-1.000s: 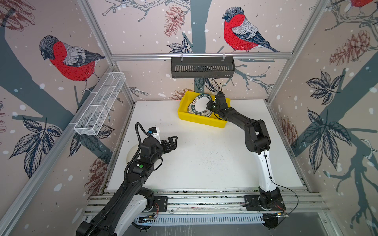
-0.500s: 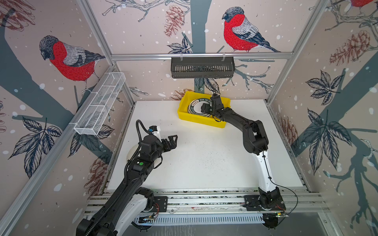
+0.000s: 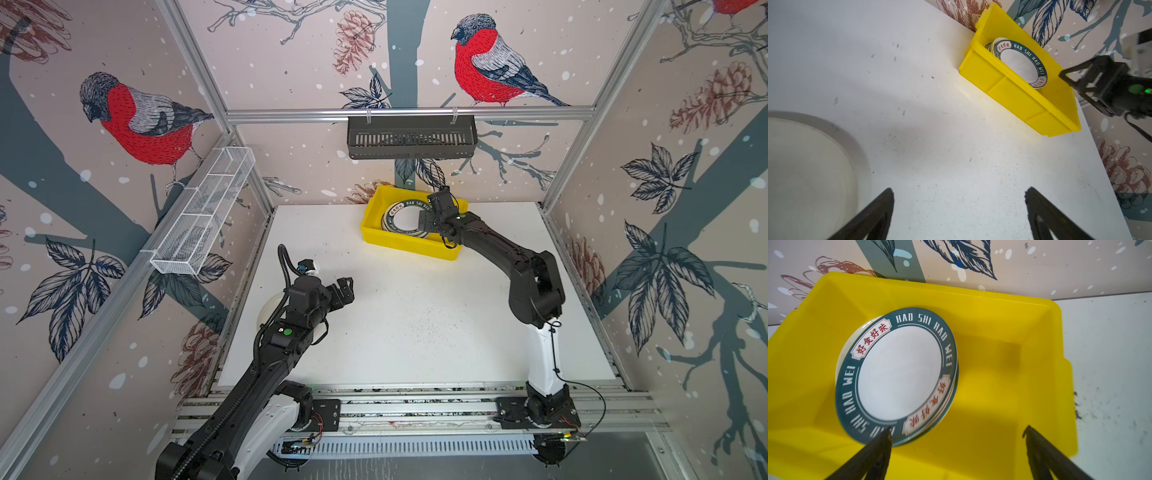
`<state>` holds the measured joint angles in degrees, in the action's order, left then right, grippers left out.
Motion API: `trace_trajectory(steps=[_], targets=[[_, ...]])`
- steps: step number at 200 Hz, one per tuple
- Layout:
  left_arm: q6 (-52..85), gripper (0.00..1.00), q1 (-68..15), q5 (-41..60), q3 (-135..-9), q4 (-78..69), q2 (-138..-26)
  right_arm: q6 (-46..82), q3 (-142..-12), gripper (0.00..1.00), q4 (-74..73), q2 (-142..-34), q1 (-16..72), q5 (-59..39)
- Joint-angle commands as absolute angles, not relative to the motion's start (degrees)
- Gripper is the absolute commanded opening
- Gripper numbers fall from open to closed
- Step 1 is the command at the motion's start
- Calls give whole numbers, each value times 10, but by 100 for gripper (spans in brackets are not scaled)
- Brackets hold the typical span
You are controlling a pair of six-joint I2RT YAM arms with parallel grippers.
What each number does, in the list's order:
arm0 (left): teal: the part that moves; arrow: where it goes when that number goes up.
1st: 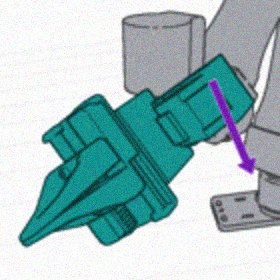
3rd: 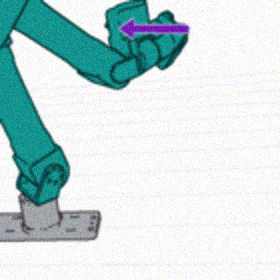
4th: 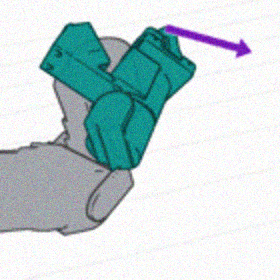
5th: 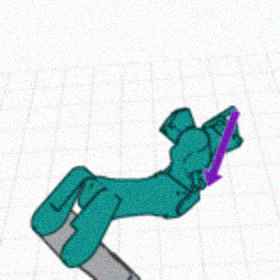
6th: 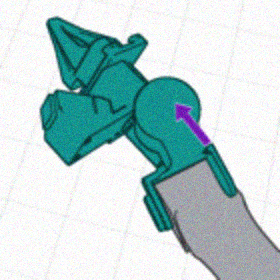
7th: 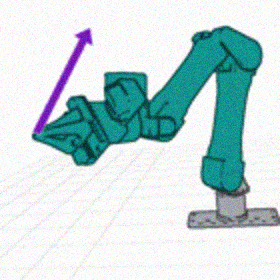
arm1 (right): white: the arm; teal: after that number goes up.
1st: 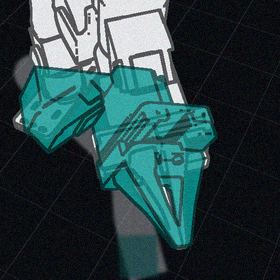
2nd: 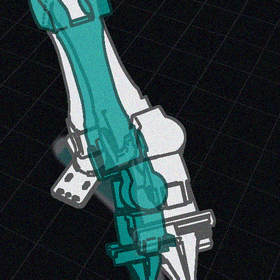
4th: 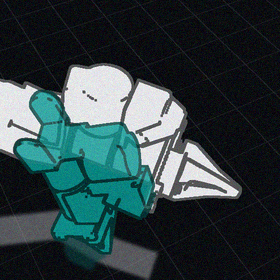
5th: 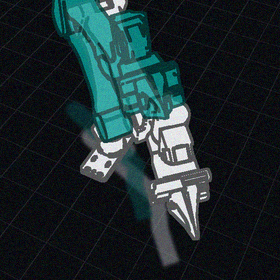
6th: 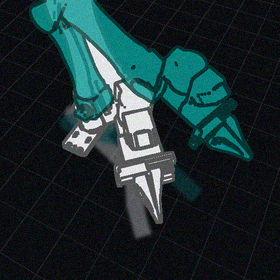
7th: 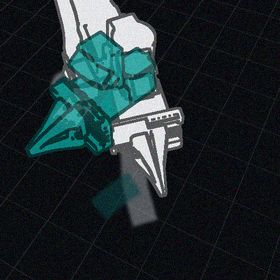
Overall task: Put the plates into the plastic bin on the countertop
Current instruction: 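Lower the plate into the yellow bin onto the stack with the right gripper, then open and withdraw the right gripper while the left gripper moves to the cream plate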
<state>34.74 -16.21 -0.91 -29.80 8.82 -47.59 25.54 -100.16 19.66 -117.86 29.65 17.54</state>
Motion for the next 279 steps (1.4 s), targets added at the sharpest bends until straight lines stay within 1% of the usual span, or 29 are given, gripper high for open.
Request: trace_trajectory(steps=[1, 16, 29, 42, 54, 66, 103, 133, 178, 204, 217, 239, 279], targets=[[369, 97, -160, -68, -294, 118, -482, 259, -910, 99, 116, -1092, 301, 122], [380, 97, -159, -74, -285, 120, -487, 254, -832, 99, 46, -1035, 298, 66], [390, 97, -159, -70, -274, 115, -486, 256, -794, 99, -3, -1016, 283, 24], [401, 97, -158, -71, -263, 115, -484, 270, -804, 99, -1, -1029, 261, -13], [407, 97, -158, -78, -256, 126, -480, 277, -843, 99, 39, -1053, 244, -55], [416, 97, -158, -96, -248, 141, -472, 277, -863, 99, 61, -1069, 240, -72], [426, 97, -156, -127, -219, 162, -445, 280, -816, 99, 31, -1049, 248, -91], [442, 97, -152, -138, -200, 163, -443, 282, -768, 99, 21, -996, 252, -92], [447, 97, -151, -84, -176, 100, -478, 289, -683, 99, -5, -886, 252, -73], [443, 97, -151, -50, -171, 62, -502, 290, -647, 99, -12, -843, 253, -66], [438, 97, -151, -28, -166, 32, -511, 291, -634, 99, -12, -830, 253, -63], [425, 97, -151, 38, -165, -32, -534, 295, -606, 99, -23, -816, 253, -55], [411, 97, -152, 92, -194, -74, -605, 308, -571, 99, -24, -808, 252, -50]])
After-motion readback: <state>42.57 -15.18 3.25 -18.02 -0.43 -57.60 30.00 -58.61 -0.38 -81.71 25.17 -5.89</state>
